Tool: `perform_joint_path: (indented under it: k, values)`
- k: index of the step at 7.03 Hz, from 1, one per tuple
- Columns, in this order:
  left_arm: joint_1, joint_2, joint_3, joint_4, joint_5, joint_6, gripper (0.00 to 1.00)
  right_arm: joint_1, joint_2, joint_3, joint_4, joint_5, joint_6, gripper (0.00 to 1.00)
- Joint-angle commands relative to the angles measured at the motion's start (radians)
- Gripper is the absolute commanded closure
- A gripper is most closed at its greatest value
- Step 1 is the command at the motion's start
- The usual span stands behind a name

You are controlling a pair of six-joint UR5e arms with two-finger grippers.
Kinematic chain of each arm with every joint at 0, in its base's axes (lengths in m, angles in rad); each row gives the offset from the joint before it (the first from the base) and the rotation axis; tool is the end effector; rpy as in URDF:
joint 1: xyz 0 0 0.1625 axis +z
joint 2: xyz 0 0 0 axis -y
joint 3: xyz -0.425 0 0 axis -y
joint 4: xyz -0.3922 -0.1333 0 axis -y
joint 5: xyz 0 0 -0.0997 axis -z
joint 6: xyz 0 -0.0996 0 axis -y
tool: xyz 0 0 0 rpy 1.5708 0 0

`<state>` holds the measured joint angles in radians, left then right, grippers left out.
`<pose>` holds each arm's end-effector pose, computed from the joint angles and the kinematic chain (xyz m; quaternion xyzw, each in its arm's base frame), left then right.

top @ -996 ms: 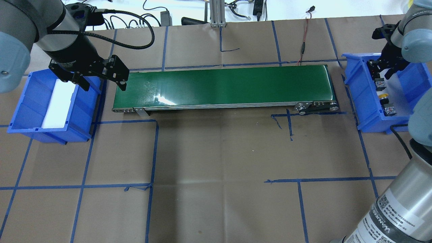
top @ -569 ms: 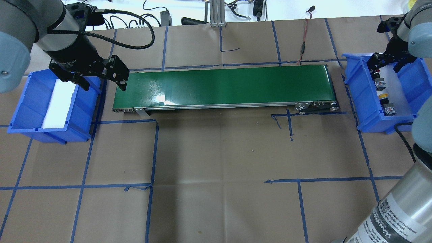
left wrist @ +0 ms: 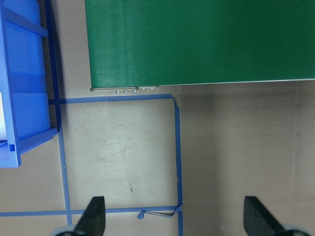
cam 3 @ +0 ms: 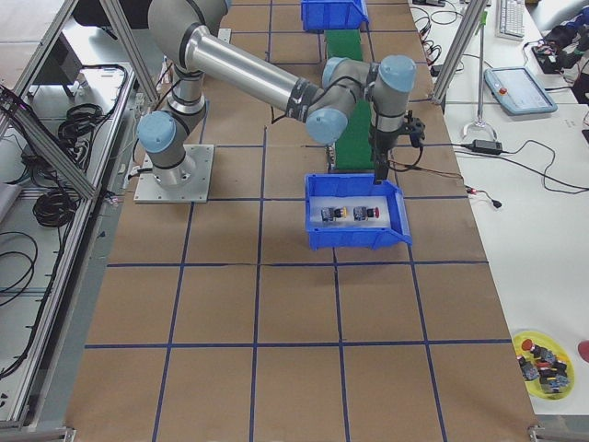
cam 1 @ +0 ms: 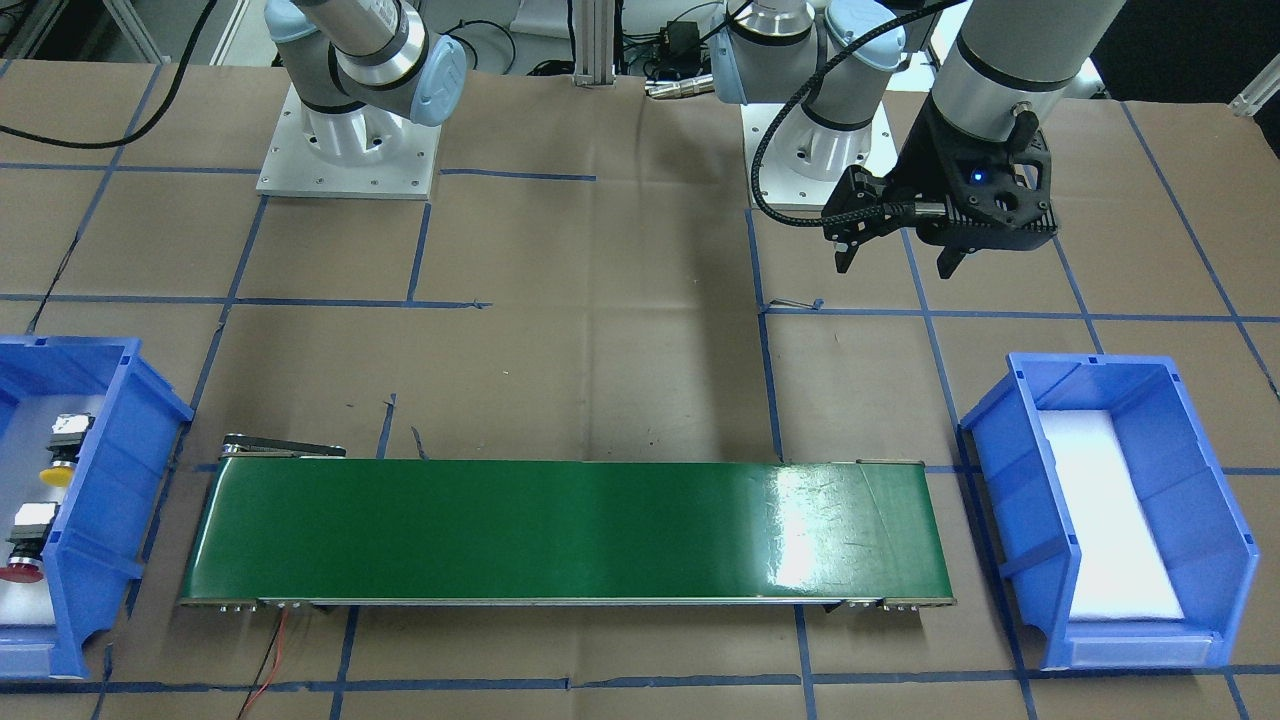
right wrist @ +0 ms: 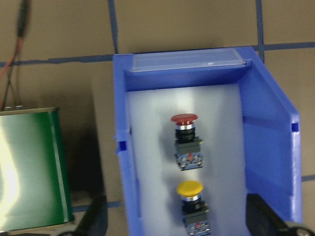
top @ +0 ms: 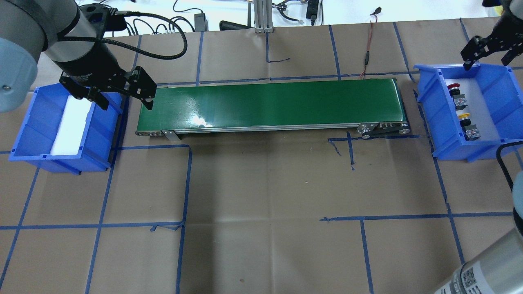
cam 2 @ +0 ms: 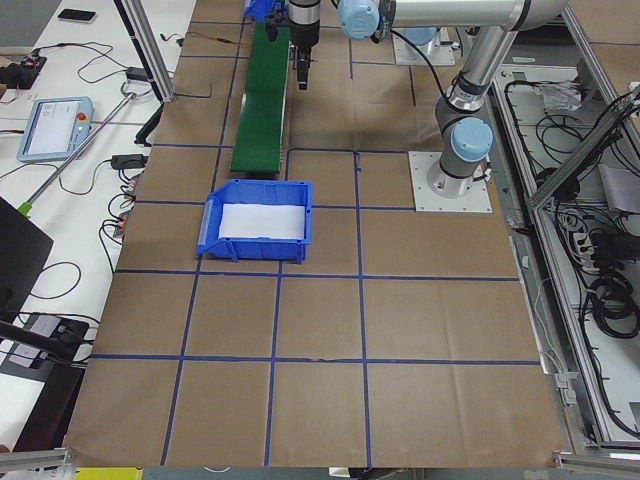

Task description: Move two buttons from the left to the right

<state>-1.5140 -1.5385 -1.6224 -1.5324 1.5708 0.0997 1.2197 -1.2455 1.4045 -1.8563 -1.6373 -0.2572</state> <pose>-0.1058 -0.4868 0.4820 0.0214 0.9997 -0.0095 0.0007 -0.0993 -0.6394 0.4171 -0.0489 -0.9963 0.0503 0.0506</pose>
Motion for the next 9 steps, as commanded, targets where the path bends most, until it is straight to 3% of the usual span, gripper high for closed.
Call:
perform_joint_path:
  k: [1,2,3,4,6,9]
  values:
    - [0.0,-0.002,-0.001,0.0,0.0,0.0,0.0,0.232,-0.15,0.095,0.011,0.019,0.195,0.0]
    - [0.0,-0.003,0.001,0.0,0.0,0.0,0.0,0.342,-0.251,0.164,0.008,0.013,0.234,0.0]
    - [0.0,-0.003,0.001,0.0,0.0,-0.003,0.0,0.442,-0.317,0.238,0.008,0.023,0.385,0.0]
    - [0.0,0.0,-0.002,0.0,0.0,-0.003,0.0,0.498,-0.345,0.299,0.0,0.028,0.43,0.0]
    - [0.0,-0.003,0.001,0.0,0.0,0.0,0.0,0.488,-0.425,0.31,0.04,0.123,0.431,0.0]
    - [0.0,0.001,-0.002,0.0,0.0,0.0,0.0,0.399,-0.463,0.309,0.144,0.132,0.347,0.0]
